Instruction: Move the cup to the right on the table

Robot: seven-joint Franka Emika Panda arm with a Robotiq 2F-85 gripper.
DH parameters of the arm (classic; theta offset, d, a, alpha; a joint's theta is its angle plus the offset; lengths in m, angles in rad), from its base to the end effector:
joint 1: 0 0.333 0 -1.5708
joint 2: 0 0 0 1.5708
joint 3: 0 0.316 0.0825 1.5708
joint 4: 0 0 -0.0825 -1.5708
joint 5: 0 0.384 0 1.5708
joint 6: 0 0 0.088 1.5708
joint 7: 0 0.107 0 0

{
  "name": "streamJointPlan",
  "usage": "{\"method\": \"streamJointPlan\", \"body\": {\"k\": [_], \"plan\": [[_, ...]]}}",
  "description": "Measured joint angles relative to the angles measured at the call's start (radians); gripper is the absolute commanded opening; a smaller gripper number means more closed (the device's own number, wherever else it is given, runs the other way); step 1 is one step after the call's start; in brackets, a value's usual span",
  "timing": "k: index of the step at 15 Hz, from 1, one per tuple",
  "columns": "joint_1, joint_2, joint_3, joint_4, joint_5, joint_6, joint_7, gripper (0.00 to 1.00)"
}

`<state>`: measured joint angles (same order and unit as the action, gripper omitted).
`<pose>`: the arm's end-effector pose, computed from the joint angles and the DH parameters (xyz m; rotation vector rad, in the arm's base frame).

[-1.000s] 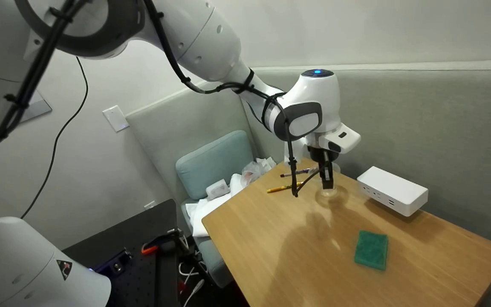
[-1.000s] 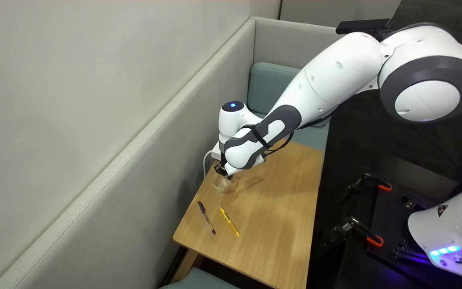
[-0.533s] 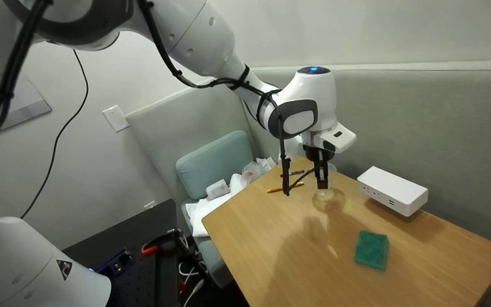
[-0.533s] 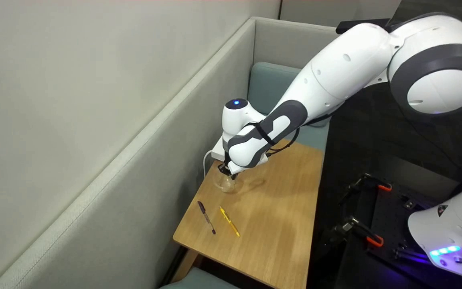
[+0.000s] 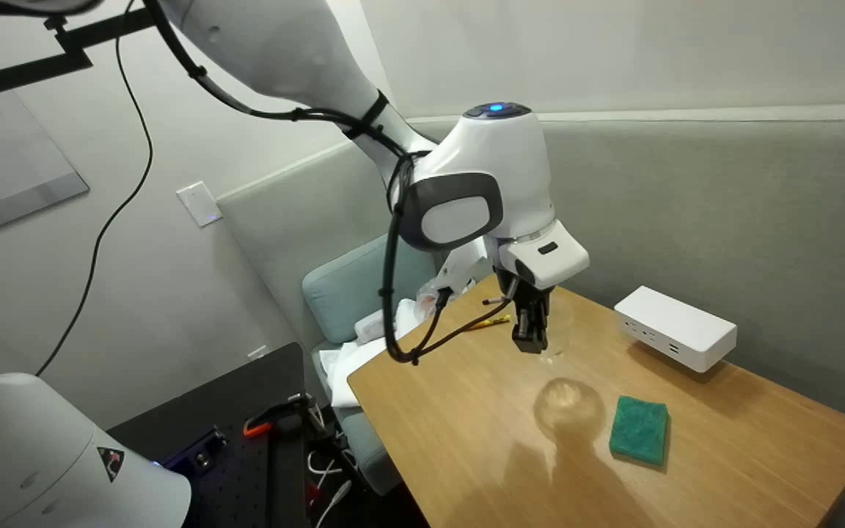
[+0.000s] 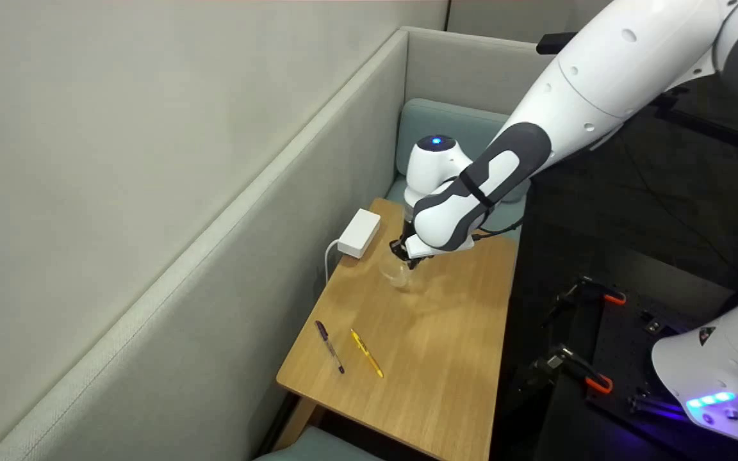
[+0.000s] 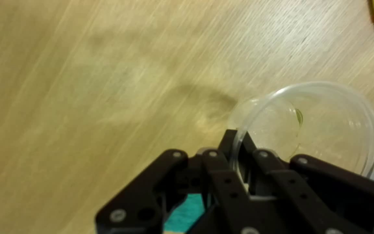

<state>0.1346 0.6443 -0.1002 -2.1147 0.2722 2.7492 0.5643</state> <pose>0.5623 0.0060 0.1047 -2.8780 1.1526 0.0201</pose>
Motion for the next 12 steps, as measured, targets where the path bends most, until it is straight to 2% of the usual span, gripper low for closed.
{"method": "streamJointPlan", "body": {"k": [3, 6, 9, 12], "plan": [[-0.029, -0.076, -0.036, -0.173, 0.064, 0.104, 0.030, 0.01], [-0.101, -0.123, -0.042, -0.308, 0.148, 0.192, 0.032, 0.01], [-0.205, -0.135, -0.021, -0.358, 0.229, 0.254, 0.028, 0.01], [-0.293, -0.133, 0.012, -0.355, 0.266, 0.267, 0.025, 0.01]]}}
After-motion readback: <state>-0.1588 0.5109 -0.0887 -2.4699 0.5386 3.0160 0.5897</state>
